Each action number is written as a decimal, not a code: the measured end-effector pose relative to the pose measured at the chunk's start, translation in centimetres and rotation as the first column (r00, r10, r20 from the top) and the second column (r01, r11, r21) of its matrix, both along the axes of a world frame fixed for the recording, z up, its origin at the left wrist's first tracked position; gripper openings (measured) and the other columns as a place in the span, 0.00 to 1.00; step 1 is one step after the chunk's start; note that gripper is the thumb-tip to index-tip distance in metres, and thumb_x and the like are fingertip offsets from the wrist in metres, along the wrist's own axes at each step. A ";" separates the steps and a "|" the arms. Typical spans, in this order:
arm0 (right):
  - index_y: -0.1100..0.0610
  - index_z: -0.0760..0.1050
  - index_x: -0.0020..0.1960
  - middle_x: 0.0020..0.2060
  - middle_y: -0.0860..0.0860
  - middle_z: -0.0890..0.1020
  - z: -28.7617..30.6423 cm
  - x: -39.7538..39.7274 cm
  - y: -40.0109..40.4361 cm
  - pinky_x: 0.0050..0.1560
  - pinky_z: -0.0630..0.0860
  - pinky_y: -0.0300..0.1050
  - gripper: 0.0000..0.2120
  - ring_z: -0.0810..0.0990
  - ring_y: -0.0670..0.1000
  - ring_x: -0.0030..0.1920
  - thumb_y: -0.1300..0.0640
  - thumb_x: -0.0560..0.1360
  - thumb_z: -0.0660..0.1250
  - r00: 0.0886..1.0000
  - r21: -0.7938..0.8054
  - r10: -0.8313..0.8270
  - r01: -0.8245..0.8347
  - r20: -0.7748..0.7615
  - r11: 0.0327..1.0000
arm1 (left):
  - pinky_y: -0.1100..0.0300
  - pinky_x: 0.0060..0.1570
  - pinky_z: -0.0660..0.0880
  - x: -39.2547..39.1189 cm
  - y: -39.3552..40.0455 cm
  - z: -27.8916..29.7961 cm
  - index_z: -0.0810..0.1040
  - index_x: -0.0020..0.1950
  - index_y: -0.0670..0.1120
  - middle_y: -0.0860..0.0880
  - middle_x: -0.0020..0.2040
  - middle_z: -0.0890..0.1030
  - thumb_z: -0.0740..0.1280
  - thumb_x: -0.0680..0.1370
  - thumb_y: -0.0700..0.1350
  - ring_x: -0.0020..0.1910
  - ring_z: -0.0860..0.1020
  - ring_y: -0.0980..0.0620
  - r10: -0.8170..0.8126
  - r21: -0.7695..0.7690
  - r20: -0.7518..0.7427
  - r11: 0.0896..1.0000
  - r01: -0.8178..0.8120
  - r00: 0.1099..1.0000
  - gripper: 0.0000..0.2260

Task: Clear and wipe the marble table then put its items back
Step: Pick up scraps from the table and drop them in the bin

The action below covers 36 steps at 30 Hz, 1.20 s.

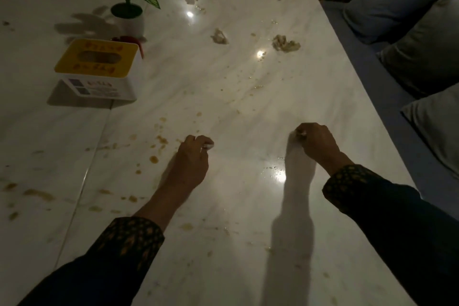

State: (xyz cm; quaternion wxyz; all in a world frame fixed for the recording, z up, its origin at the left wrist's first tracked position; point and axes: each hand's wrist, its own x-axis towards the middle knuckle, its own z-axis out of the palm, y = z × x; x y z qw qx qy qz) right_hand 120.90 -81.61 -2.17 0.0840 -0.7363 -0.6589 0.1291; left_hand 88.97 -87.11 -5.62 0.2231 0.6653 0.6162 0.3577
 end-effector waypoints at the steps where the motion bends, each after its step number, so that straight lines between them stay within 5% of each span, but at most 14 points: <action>1: 0.59 0.82 0.52 0.49 0.59 0.84 0.0 -0.2 -0.3 0.51 0.77 0.48 0.10 0.81 0.62 0.51 0.66 0.74 0.66 1.000 0.012 -0.004 0.004 -0.009 1.000 | 0.51 0.50 0.78 -0.2 -0.1 0.2 0.79 0.50 0.43 0.43 0.49 0.76 0.59 0.74 0.33 0.48 0.79 0.44 0.024 -0.014 0.025 1.000 -0.023 0.999 0.12; 6: 0.63 0.82 0.54 0.52 0.61 0.83 0.8 -1.4 -3.9 0.55 0.74 0.42 0.10 0.81 0.60 0.54 0.68 0.74 0.67 0.994 -0.040 0.000 -0.004 -0.105 0.999 | 0.72 0.46 0.65 0.7 -1.6 1.9 0.79 0.46 0.39 0.39 0.50 0.75 0.60 0.74 0.28 0.48 0.78 0.44 0.155 -0.141 0.093 0.980 -0.141 0.984 0.11; 11: 0.59 0.84 0.52 0.47 0.54 0.86 2.8 -5.0 -11.5 0.46 0.70 0.26 0.08 0.83 0.50 0.48 0.62 0.73 0.73 0.927 0.006 0.047 -0.048 -0.371 0.999 | 0.68 0.45 0.66 2.1 -8.2 3.7 0.79 0.48 0.43 0.42 0.49 0.81 0.62 0.74 0.32 0.49 0.79 0.45 0.163 -0.243 0.141 0.962 -0.125 0.977 0.10; 14: 0.56 0.84 0.52 0.45 0.50 0.86 4.0 -7.6 -16.5 0.44 0.74 0.30 0.08 0.83 0.45 0.43 0.59 0.73 0.74 0.864 -0.009 0.117 -0.139 -0.489 0.990 | 0.64 0.46 0.69 1.7 -13.3 5.3 0.79 0.48 0.44 0.44 0.48 0.81 0.63 0.76 0.33 0.49 0.79 0.46 0.174 -0.275 0.173 0.954 -0.122 0.970 0.08; 21: 0.56 0.83 0.55 0.46 0.52 0.86 7.5 -15.6 -25.6 0.42 0.75 0.37 0.10 0.80 0.45 0.37 0.55 0.75 0.72 0.785 0.076 0.380 -0.396 -0.489 0.915 | 0.69 0.41 0.67 -2.8 -27.0 9.1 0.81 0.50 0.44 0.50 0.46 0.81 0.67 0.78 0.42 0.45 0.76 0.55 0.414 -0.267 0.199 0.895 -0.358 0.888 0.04; 27: 0.56 0.83 0.54 0.42 0.53 0.85 8.2 -24.6 -33.2 0.41 0.73 0.39 0.11 0.80 0.47 0.34 0.51 0.76 0.69 0.667 0.084 0.567 -0.609 -0.484 0.789 | 0.67 0.43 0.67 -9.6 -39.5 9.3 0.81 0.50 0.44 0.49 0.49 0.82 0.67 0.78 0.43 0.46 0.75 0.56 0.624 -0.298 0.157 0.769 -0.566 0.765 0.05; 31: 0.54 0.84 0.45 0.35 0.48 0.84 7.1 -30.0 -39.8 0.39 0.74 0.38 0.14 0.77 0.37 0.31 0.44 0.76 0.66 0.592 0.054 0.598 -0.685 -0.540 0.727 | 0.62 0.44 0.73 -14.7 -47.6 8.2 0.81 0.49 0.47 0.51 0.46 0.82 0.67 0.78 0.46 0.44 0.79 0.54 0.721 -0.315 0.149 0.683 -0.659 0.676 0.05; 33: 0.54 0.84 0.43 0.33 0.47 0.82 6.7 -32.5 -42.7 0.40 0.75 0.41 0.17 0.76 0.38 0.31 0.43 0.77 0.64 0.560 0.032 0.654 -0.746 -0.509 0.665 | 0.65 0.42 0.73 -16.8 -51.0 8.1 0.80 0.48 0.48 0.53 0.44 0.81 0.67 0.79 0.45 0.41 0.78 0.58 0.743 -0.321 0.179 0.664 -0.676 0.645 0.03; 36: 0.56 0.84 0.46 0.37 0.52 0.84 6.6 -37.1 -46.8 0.43 0.76 0.44 0.16 0.79 0.45 0.35 0.46 0.79 0.63 0.521 -0.018 0.714 -0.813 -0.468 0.582 | 0.54 0.45 0.78 -20.3 -55.7 7.7 0.80 0.49 0.49 0.50 0.43 0.82 0.65 0.80 0.50 0.43 0.80 0.52 0.794 -0.343 0.227 0.607 -0.717 0.564 0.07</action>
